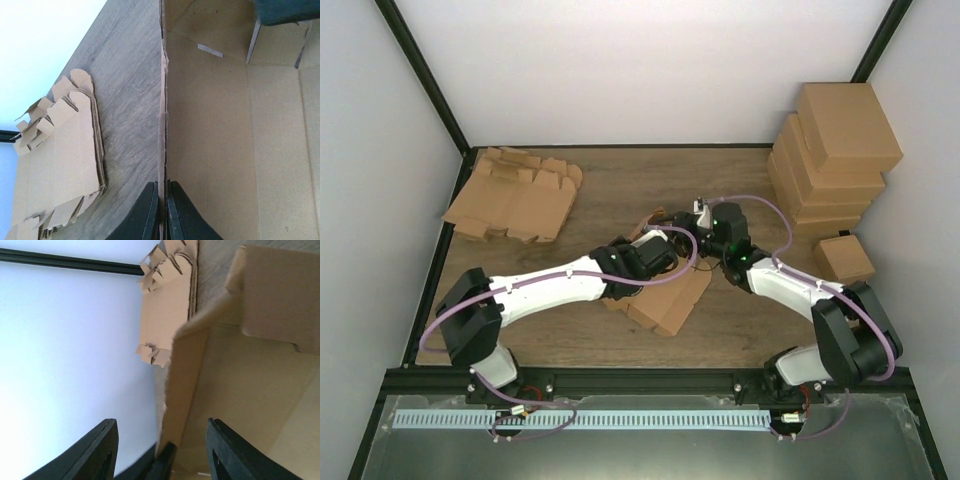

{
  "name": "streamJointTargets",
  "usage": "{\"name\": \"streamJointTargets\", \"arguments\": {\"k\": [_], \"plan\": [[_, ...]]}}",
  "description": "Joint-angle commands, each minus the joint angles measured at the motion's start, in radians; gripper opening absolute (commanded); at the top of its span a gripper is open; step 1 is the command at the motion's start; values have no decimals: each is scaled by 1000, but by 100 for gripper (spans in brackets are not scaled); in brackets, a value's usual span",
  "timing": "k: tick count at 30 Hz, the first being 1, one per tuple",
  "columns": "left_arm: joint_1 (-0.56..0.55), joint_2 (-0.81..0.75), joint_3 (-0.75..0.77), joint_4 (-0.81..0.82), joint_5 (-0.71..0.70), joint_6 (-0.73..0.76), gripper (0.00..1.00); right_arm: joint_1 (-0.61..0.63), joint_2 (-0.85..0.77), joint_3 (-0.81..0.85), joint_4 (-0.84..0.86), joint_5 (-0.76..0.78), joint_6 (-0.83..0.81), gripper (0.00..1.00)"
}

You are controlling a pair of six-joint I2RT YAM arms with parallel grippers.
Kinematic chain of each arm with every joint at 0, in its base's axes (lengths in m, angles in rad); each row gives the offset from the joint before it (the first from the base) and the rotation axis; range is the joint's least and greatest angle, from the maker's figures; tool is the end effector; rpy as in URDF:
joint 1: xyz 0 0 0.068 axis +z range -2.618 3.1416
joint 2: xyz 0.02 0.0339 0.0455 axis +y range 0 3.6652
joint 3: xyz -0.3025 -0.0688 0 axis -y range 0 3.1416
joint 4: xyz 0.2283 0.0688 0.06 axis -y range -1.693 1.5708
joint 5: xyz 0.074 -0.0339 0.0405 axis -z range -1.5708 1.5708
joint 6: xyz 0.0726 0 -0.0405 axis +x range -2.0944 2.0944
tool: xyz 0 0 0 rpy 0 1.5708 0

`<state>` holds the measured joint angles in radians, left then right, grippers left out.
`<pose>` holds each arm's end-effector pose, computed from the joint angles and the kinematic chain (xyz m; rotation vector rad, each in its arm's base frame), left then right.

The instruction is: Fold the paper box

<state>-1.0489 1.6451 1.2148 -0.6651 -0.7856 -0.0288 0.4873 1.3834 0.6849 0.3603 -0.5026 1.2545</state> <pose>0.2102 -0.2625 0.2630 0.9195 2.1157 0.5309 0.2548 0.1746 0.2642 0.4530 2.1929 1.5579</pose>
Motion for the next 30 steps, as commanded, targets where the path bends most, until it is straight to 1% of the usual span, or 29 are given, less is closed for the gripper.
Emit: {"name": "streamJointTargets", "arguments": {"k": [1, 4, 7, 11, 14, 15, 16, 19, 20, 21, 22, 23, 24, 25, 27, 28, 30], "plan": [[-15, -50, -23, 44, 4, 1, 6, -3, 46, 87, 50, -36, 50, 50], [-20, -63, -34, 57, 4, 3, 6, -3, 77, 115, 35, -67, 43, 46], [-30, -71, -42, 65, -2, 6, 6, -3, 96, 126, 2, -70, 43, 39], [-46, -67, -46, 66, -28, 15, 6, -1, 114, 129, -5, -82, 42, 35], [-54, -56, -46, 67, -46, 17, 6, -1, 125, 136, -13, -97, 36, 29], [-55, -54, -46, 65, -46, 14, 6, -1, 127, 138, -15, -100, 32, 26], [-55, -52, -46, 65, -45, 12, 6, -1, 128, 137, -19, -100, 29, 16], [-54, -56, -45, 64, -27, 5, 8, -1, 125, 136, -32, -98, 16, 2], [-54, -60, -45, 62, -20, 1, 11, -1, 124, 135, -34, -98, 12, 1], [-55, -64, -42, 58, -8, -3, 17, -1, 123, 132, -34, -99, 9, 1], [-54, -72, -33, 43, 30, -13, 30, -1, 122, 128, -28, -101, 7, 1], [-55, -75, -17, 21, 79, -23, 45, -1, 121, 122, -14, -104, 5, 1], [-55, -80, 12, -8, 138, -42, 58, -1, 119, 113, 9, -111, 7, 1], [-53, -83, 42, -37, 194, -72, 69, -1, 118, 99, 39, -120, 10, 1], [-49, -97, 84, -72, 300, -120, 83, -1, 110, 69, 85, -130, 11, 1], [-42, -107, 99, -82, 352, -141, 89, -1, 105, 55, 103, -133, 8, 1], [-17, -138, 119, -92, 458, -183, 94, -1, 91, 25, 140, -136, 0, 1]]}}
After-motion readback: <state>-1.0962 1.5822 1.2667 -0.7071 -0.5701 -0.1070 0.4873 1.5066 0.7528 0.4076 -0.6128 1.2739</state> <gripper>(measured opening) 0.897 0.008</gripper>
